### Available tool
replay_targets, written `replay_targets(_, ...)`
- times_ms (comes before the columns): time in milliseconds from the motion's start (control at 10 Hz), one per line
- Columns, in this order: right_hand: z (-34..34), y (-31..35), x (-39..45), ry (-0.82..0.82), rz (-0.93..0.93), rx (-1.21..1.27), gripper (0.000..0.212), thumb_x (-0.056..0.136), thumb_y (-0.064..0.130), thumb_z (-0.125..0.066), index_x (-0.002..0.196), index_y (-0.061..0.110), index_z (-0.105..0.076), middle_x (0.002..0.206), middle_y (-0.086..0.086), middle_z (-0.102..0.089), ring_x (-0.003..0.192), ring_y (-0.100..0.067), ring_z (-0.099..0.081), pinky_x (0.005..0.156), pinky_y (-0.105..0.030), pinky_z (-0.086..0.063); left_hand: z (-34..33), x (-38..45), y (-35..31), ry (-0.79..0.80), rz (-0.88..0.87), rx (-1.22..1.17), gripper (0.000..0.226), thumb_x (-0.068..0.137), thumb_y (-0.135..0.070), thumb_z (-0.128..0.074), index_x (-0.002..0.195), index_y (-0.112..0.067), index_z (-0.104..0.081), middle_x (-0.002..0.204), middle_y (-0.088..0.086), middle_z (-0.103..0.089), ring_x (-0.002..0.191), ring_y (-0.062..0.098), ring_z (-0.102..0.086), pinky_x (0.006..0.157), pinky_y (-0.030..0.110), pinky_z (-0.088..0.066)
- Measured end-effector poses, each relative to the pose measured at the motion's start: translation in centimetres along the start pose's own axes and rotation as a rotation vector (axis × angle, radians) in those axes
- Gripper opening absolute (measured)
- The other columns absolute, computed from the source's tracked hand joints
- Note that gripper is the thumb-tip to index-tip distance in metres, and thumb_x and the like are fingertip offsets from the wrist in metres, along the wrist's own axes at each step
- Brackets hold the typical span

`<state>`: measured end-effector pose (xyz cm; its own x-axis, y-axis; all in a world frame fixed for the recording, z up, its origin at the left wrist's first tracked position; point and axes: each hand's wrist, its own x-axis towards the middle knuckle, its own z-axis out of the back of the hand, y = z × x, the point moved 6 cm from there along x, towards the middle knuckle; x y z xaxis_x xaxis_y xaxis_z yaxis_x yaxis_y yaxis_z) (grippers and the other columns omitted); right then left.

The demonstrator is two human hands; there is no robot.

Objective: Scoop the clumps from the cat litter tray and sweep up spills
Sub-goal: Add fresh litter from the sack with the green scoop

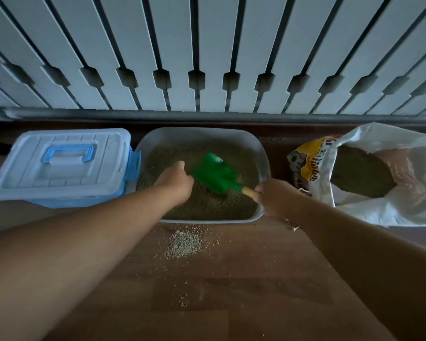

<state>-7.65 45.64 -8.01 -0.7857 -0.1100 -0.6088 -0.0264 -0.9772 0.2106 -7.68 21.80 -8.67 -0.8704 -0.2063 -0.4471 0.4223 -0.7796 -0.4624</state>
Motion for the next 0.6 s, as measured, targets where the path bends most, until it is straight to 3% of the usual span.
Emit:
replay_targets(100, -2.1, 1.5, 0.2, 0.029, -0.033, 0.052, 0.028, 0.102, 0.021, -0.048, 0.121, 0.005, -0.062, 0.084, 0.0, -0.052, 0.075, -0.014, -0.054, 0.07, -0.028, -0.047, 0.6, 0.1, 0.7, -0.021, 0.012, -0.004, 0.057, 0.105, -0.025, -0.044, 0.158, -0.021, -0.024, 0.156, 0.008, -0.039, 0.126, 0.027, -0.054, 0.082, 0.032, -0.045)
replay_targets(200, -3.1, 2.9, 0.5, 0.055, -0.008, 0.126, 0.019, 0.101, 0.019, -0.05, 0.112, 0.01, -0.064, 0.08, 0.001, -0.057, 0.07, -0.011, -0.057, 0.06, -0.024, -0.044, 1.0, 0.1, 1.3, -0.037, 0.017, 0.002, 0.057, 0.105, -0.025, -0.045, 0.158, -0.021, -0.026, 0.155, 0.008, -0.042, 0.128, 0.027, -0.054, 0.086, 0.034, -0.046)
replay_targets(300, -4.3, 3.5, 0.4, 0.064, -0.026, 0.168, 0.022, 0.1, 0.021, -0.053, 0.114, 0.01, -0.065, 0.088, -0.002, -0.063, 0.084, -0.017, -0.063, 0.071, -0.03, -0.052, 1.2, -0.2, 1.0, -0.04, -0.017, 0.021, 0.057, 0.104, -0.025, -0.045, 0.158, -0.022, -0.026, 0.154, 0.009, -0.043, 0.128, 0.027, -0.054, 0.097, 0.04, -0.049)
replay_targets(400, -3.9, 4.0, -0.1, 0.063, 0.016, 0.19, 0.037, 0.104, 0.035, -0.045, 0.112, 0.005, -0.065, 0.093, -0.01, -0.065, 0.082, -0.022, -0.062, 0.071, -0.034, -0.05, 0.8, -0.8, -0.3, -0.044, -0.122, 0.04, 0.057, 0.103, -0.023, -0.045, 0.157, -0.021, -0.027, 0.153, 0.008, -0.044, 0.121, 0.027, -0.059, 0.097, 0.045, -0.051)
replay_targets(500, -3.4, 4.6, -0.9, 0.013, 0.015, 0.357, 0.062, 0.102, 0.054, -0.035, 0.102, 0.0, -0.066, 0.082, -0.014, -0.061, 0.07, -0.024, -0.056, 0.066, -0.036, -0.049, -1.0, -1.5, -1.6, 0.013, -0.264, 0.084, 0.059, 0.102, -0.019, -0.047, 0.157, -0.018, -0.027, 0.156, 0.009, -0.038, 0.134, 0.029, -0.048, 0.107, 0.043, -0.043)
replay_targets(600, -3.7, 4.5, -0.8, -0.017, -0.06, 0.444, 0.06, 0.104, 0.048, -0.034, 0.109, -0.002, -0.065, 0.081, -0.012, -0.058, 0.06, -0.019, -0.049, 0.054, -0.027, -0.04, -2.9, -1.4, -2.5, 0.043, -0.376, 0.124, 0.06, 0.1, -0.01, -0.046, 0.157, -0.016, -0.027, 0.158, 0.01, -0.032, 0.142, 0.028, -0.038, 0.112, 0.043, -0.037)
